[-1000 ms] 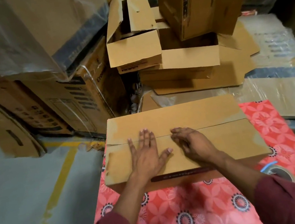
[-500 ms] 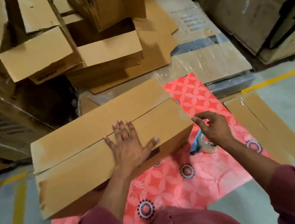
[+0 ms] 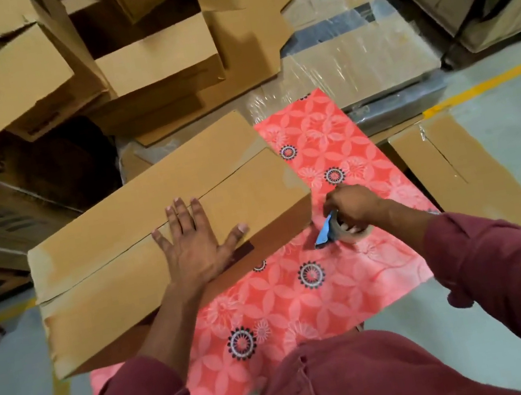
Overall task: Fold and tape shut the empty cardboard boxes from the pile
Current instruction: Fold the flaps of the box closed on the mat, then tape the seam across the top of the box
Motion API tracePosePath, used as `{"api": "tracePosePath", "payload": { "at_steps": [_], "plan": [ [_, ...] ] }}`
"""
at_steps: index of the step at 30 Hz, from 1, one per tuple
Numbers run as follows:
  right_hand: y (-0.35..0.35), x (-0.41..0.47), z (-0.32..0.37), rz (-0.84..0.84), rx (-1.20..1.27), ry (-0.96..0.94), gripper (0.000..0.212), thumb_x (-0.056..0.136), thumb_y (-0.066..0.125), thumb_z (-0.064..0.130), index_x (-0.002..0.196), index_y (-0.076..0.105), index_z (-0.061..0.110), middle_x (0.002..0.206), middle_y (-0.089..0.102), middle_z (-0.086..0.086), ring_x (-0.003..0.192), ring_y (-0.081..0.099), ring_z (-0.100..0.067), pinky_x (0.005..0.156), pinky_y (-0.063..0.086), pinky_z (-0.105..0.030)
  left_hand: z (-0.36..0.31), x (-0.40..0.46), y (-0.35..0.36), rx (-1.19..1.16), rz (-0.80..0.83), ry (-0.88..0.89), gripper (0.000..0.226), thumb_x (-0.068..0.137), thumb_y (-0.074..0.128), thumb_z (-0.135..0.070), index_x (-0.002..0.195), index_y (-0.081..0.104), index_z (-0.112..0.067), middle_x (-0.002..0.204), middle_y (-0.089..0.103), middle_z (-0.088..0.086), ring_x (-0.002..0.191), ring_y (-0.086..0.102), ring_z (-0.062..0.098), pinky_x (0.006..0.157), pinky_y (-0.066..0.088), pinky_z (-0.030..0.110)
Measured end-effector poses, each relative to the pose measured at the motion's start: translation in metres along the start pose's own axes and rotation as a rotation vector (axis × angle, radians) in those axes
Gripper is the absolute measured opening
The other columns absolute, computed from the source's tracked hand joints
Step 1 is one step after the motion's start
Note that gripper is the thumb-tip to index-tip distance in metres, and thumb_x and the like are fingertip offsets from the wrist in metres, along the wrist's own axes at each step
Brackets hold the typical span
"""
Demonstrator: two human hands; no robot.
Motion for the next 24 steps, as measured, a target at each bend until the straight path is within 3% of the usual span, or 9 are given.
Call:
{"api": "tracePosePath", "payload": {
  "at_steps": [6, 8, 11, 15, 17, 19, 20, 22, 24],
  "plan": [
    [-0.021, -0.032, 0.013, 0.008, 0.197, -0.134, 0.041, 0.068, 0.062, 0.024, 0.108, 0.072, 0.021, 0.107, 0.071, -0.003, 0.096, 0.067, -0.031, 0.070, 0.053, -0.040, -0.028, -0.001, 0.006, 0.012, 0.006, -0.020, 0.124, 0.078, 0.007, -0.102, 0.166, -0.008, -0.016, 0.172, -0.019, 0.013, 0.159, -0.017, 0.031, 0.121, -0.009, 0.070],
    [-0.035, -0.051, 0.022, -0.016, 0.305, -0.228, 0.030, 0.070, 0.064, 0.025, 0.099, 0.072, 0.024, 0.099, 0.069, 0.005, 0.090, 0.066, -0.024, 0.070, 0.052, -0.040, -0.043, -0.001, 0.009, 0.007, 0.007, -0.021, 0.124, 0.078, 0.007, -0.102, 0.166, -0.009, -0.016, 0.172, -0.019, 0.013, 0.159, -0.018, 0.031, 0.121, -0.010, 0.070],
    [-0.071, -0.080, 0.044, -0.045, 0.471, -0.353, 0.020, 0.078, 0.063, 0.029, 0.098, 0.067, 0.030, 0.093, 0.066, 0.019, 0.085, 0.064, -0.007, 0.070, 0.050, -0.033, -0.067, -0.009, 0.012, 0.019, 0.010, -0.014, 0.122, 0.079, 0.008, -0.101, 0.166, -0.007, -0.015, 0.172, -0.018, 0.014, 0.159, -0.017, 0.030, 0.121, -0.007, 0.072],
    [-0.120, -0.083, 0.073, -0.041, 0.520, -0.425, 0.020, 0.089, 0.069, 0.018, 0.099, 0.056, 0.029, 0.074, 0.065, 0.018, 0.068, 0.059, -0.006, 0.058, 0.041, -0.023, -0.083, -0.013, 0.011, 0.051, 0.051, 0.028, 0.122, 0.073, 0.001, -0.093, 0.165, -0.009, -0.014, 0.171, -0.020, 0.015, 0.159, -0.017, 0.033, 0.119, -0.005, 0.072],
    [-0.141, -0.076, 0.091, -0.050, 0.554, -0.474, 0.021, 0.091, 0.070, 0.016, 0.099, 0.054, 0.027, 0.076, 0.063, 0.020, 0.069, 0.056, -0.004, 0.059, 0.037, -0.019, -0.079, -0.015, 0.027, -0.072, 0.130, -0.012, 0.116, 0.071, 0.006, -0.087, 0.166, -0.009, -0.022, 0.174, -0.011, 0.012, 0.161, -0.005, 0.032, 0.121, 0.004, 0.070],
    [-0.159, -0.068, 0.112, -0.062, 0.631, -0.527, 0.019, 0.092, 0.068, 0.014, 0.102, 0.054, 0.023, 0.083, 0.065, 0.014, 0.073, 0.057, -0.003, 0.064, 0.041, -0.021, -0.071, -0.027, 0.030, -0.454, 0.174, -0.116, 0.109, 0.079, 0.049, -0.078, 0.166, 0.003, -0.031, 0.171, 0.022, 0.010, 0.155, 0.031, 0.029, 0.124, 0.028, 0.056],
    [-0.166, -0.063, 0.124, -0.061, 0.672, -0.551, 0.019, 0.092, 0.065, 0.014, 0.104, 0.052, 0.021, 0.086, 0.066, 0.010, 0.075, 0.059, -0.004, 0.066, 0.044, -0.025, -0.063, -0.032, 0.034, -0.543, 0.180, -0.127, 0.103, 0.082, 0.065, -0.055, 0.166, 0.013, -0.023, 0.165, 0.035, 0.014, 0.148, 0.042, 0.030, 0.122, 0.035, 0.051],
    [-0.177, -0.052, 0.149, -0.070, 0.715, -0.594, 0.021, 0.096, 0.062, 0.016, 0.109, 0.047, 0.022, 0.089, 0.064, 0.002, 0.077, 0.060, -0.011, 0.069, 0.049, -0.037, -0.042, -0.038, 0.022, -0.454, 0.056, -0.002, 0.085, 0.081, 0.065, -0.049, 0.153, 0.045, -0.007, 0.151, 0.050, 0.021, 0.141, 0.049, 0.036, 0.120, 0.029, 0.064],
    [-0.184, -0.039, 0.175, -0.099, 0.710, -0.627, 0.026, 0.101, 0.061, 0.020, 0.114, 0.040, 0.027, 0.091, 0.062, -0.002, 0.077, 0.061, -0.017, 0.072, 0.051, -0.043, -0.012, -0.043, 0.001, -0.172, -0.028, 0.164, 0.092, 0.082, 0.032, -0.075, 0.155, 0.046, -0.019, 0.163, 0.039, 0.014, 0.151, 0.035, 0.032, 0.117, 0.010, 0.078]
  ]
}}
Point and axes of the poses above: each hand's wrist, its own x-axis towards the middle knuckle, its own y-axis out of the palm, z = x × y, the point moved 3 cm from there along x, towards the middle knuckle
